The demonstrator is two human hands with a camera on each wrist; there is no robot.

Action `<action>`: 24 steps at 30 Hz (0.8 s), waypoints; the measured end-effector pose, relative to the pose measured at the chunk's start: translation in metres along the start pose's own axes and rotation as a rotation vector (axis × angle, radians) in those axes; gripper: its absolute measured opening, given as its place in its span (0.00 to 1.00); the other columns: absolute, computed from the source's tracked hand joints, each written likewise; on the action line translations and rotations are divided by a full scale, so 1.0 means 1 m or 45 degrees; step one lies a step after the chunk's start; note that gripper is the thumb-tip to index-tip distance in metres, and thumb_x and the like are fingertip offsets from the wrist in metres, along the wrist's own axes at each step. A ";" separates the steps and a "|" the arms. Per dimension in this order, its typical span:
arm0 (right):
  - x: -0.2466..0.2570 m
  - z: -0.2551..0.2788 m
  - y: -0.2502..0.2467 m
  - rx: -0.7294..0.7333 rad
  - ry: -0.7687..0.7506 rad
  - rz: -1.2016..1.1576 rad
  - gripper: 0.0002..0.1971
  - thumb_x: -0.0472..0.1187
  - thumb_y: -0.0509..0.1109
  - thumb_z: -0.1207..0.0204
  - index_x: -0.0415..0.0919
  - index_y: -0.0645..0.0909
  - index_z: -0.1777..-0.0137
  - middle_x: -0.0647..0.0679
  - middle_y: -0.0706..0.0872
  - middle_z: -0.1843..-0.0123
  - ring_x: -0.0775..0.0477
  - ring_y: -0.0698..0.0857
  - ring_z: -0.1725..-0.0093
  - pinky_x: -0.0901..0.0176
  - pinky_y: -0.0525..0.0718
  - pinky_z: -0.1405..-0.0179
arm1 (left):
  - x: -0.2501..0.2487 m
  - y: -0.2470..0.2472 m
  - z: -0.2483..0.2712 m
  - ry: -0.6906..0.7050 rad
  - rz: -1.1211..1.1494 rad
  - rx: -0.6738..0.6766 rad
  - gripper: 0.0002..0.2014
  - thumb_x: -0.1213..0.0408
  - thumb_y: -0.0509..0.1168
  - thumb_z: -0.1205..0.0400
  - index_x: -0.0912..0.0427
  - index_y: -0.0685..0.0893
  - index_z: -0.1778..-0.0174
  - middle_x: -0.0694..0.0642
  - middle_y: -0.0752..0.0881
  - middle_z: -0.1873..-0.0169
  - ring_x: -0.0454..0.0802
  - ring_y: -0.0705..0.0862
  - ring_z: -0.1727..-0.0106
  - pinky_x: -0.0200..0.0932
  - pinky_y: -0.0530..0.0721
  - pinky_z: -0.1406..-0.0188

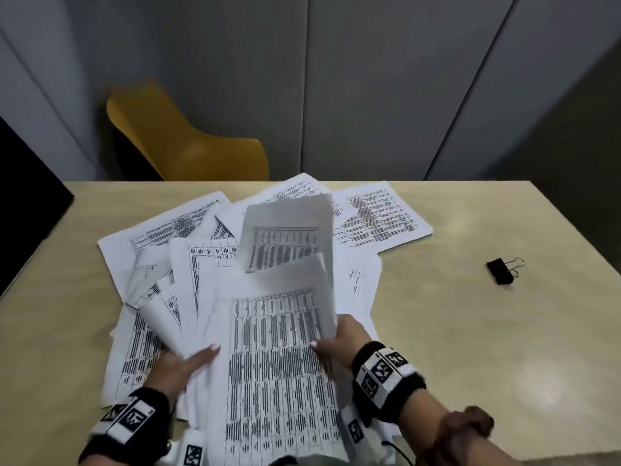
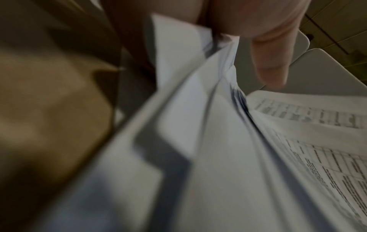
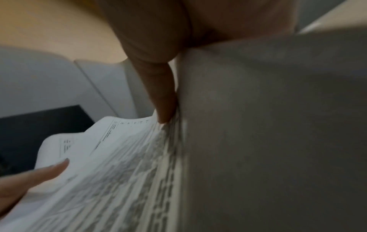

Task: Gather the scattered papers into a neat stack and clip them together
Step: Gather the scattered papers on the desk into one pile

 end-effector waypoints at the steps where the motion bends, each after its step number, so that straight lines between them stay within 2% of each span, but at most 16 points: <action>1: 0.004 -0.001 0.002 0.034 -0.032 0.060 0.19 0.44 0.76 0.31 0.35 0.82 0.43 0.39 0.88 0.49 0.43 0.87 0.50 0.61 0.83 0.54 | 0.002 0.001 0.000 -0.013 -0.007 0.027 0.31 0.56 0.84 0.45 0.63 0.84 0.49 0.58 0.90 0.56 0.58 0.86 0.49 0.50 0.78 0.42; 3: 0.008 -0.003 0.004 0.092 -0.057 0.121 0.18 0.45 0.75 0.30 0.37 0.83 0.44 0.41 0.89 0.48 0.44 0.87 0.50 0.61 0.83 0.52 | 0.003 0.001 0.000 -0.027 -0.023 0.041 0.30 0.67 0.82 0.39 0.66 0.81 0.41 0.60 0.89 0.51 0.60 0.85 0.43 0.52 0.76 0.36; 6: 0.010 -0.005 0.004 0.158 -0.083 0.180 0.17 0.47 0.74 0.28 0.36 0.82 0.45 0.41 0.88 0.49 0.48 0.83 0.56 0.63 0.79 0.56 | 0.001 -0.001 -0.001 -0.038 -0.106 0.011 0.35 0.67 0.81 0.39 0.66 0.78 0.36 0.63 0.87 0.45 0.63 0.84 0.41 0.62 0.74 0.31; 9: 0.012 -0.009 0.006 0.179 -0.114 0.246 0.18 0.47 0.72 0.27 0.35 0.81 0.42 0.40 0.88 0.45 0.48 0.80 0.56 0.65 0.74 0.57 | 0.004 -0.001 -0.003 -0.076 -0.098 0.026 0.28 0.67 0.79 0.35 0.67 0.79 0.40 0.64 0.87 0.48 0.63 0.84 0.44 0.61 0.76 0.33; 11: 0.014 -0.010 0.010 0.205 -0.131 0.243 0.18 0.48 0.72 0.27 0.36 0.80 0.42 0.40 0.88 0.44 0.46 0.83 0.54 0.63 0.78 0.56 | 0.005 0.002 -0.004 -0.093 -0.123 0.063 0.22 0.65 0.78 0.34 0.68 0.80 0.47 0.66 0.87 0.52 0.64 0.84 0.47 0.59 0.77 0.36; 13: 0.017 -0.010 0.008 0.134 -0.162 0.117 0.17 0.49 0.71 0.26 0.38 0.81 0.43 0.43 0.88 0.47 0.46 0.86 0.55 0.65 0.81 0.61 | 0.006 0.001 -0.002 -0.078 -0.106 0.051 0.13 0.70 0.73 0.28 0.66 0.80 0.51 0.65 0.86 0.52 0.63 0.82 0.47 0.58 0.75 0.35; 15: 0.015 -0.012 -0.014 -0.149 -0.157 -0.080 0.17 0.48 0.71 0.27 0.41 0.79 0.41 0.47 0.86 0.49 0.49 0.84 0.57 0.69 0.79 0.67 | 0.006 -0.003 0.001 -0.068 -0.009 0.027 0.12 0.74 0.70 0.25 0.65 0.78 0.47 0.64 0.84 0.47 0.62 0.80 0.43 0.58 0.72 0.32; 16: 0.009 -0.014 -0.030 -0.354 -0.136 -0.130 0.18 0.48 0.72 0.28 0.42 0.78 0.40 0.46 0.84 0.48 0.47 0.84 0.53 0.65 0.81 0.62 | 0.004 -0.005 0.004 -0.048 0.032 0.012 0.16 0.75 0.69 0.25 0.66 0.78 0.42 0.64 0.83 0.42 0.62 0.79 0.40 0.58 0.70 0.30; 17: 0.001 -0.017 -0.044 -0.517 -0.082 -0.130 0.21 0.48 0.73 0.29 0.43 0.77 0.38 0.44 0.82 0.46 0.43 0.83 0.47 0.58 0.81 0.52 | 0.003 -0.009 0.006 -0.028 0.096 -0.019 0.20 0.76 0.68 0.24 0.66 0.76 0.36 0.62 0.82 0.39 0.61 0.78 0.38 0.57 0.69 0.29; 18: -0.009 -0.021 -0.054 -0.598 0.009 -0.087 0.24 0.49 0.74 0.31 0.43 0.75 0.36 0.40 0.80 0.42 0.38 0.80 0.41 0.53 0.78 0.43 | 0.002 -0.014 0.008 0.000 0.147 -0.055 0.24 0.77 0.66 0.24 0.65 0.73 0.31 0.60 0.80 0.37 0.58 0.77 0.38 0.54 0.67 0.29; 19: -0.017 -0.024 -0.059 -0.606 0.112 -0.028 0.28 0.51 0.74 0.31 0.43 0.72 0.33 0.38 0.78 0.38 0.35 0.76 0.36 0.50 0.74 0.37 | 0.002 -0.020 0.009 -0.008 0.211 -0.094 0.24 0.77 0.65 0.23 0.65 0.72 0.29 0.58 0.79 0.38 0.56 0.76 0.39 0.53 0.67 0.31; 21: -0.026 -0.027 -0.061 -0.527 0.241 0.037 0.34 0.54 0.74 0.31 0.43 0.67 0.29 0.35 0.71 0.31 0.33 0.69 0.30 0.48 0.68 0.32 | 0.003 -0.035 0.011 -0.034 0.305 -0.166 0.21 0.75 0.65 0.22 0.68 0.75 0.32 0.59 0.80 0.42 0.57 0.77 0.40 0.54 0.69 0.33; 23: -0.024 -0.026 -0.058 -0.486 0.278 0.043 0.39 0.56 0.74 0.31 0.43 0.62 0.25 0.35 0.65 0.27 0.33 0.64 0.27 0.45 0.65 0.28 | 0.000 -0.046 0.017 -0.046 0.361 -0.227 0.20 0.73 0.65 0.22 0.74 0.76 0.34 0.63 0.83 0.45 0.56 0.80 0.45 0.49 0.72 0.39; 24: -0.022 -0.027 -0.056 -0.488 0.278 0.039 0.41 0.56 0.75 0.32 0.42 0.60 0.24 0.34 0.64 0.27 0.33 0.63 0.27 0.45 0.64 0.28 | -0.001 -0.055 0.019 -0.031 0.367 -0.278 0.19 0.72 0.66 0.22 0.75 0.77 0.36 0.64 0.85 0.51 0.53 0.81 0.50 0.45 0.74 0.43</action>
Point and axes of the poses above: each hand's wrist, its own z-axis away from the middle knuckle, its own y-axis out of the palm, x = y × z, the point moved 6 cm from there along -z, towards the middle knuckle
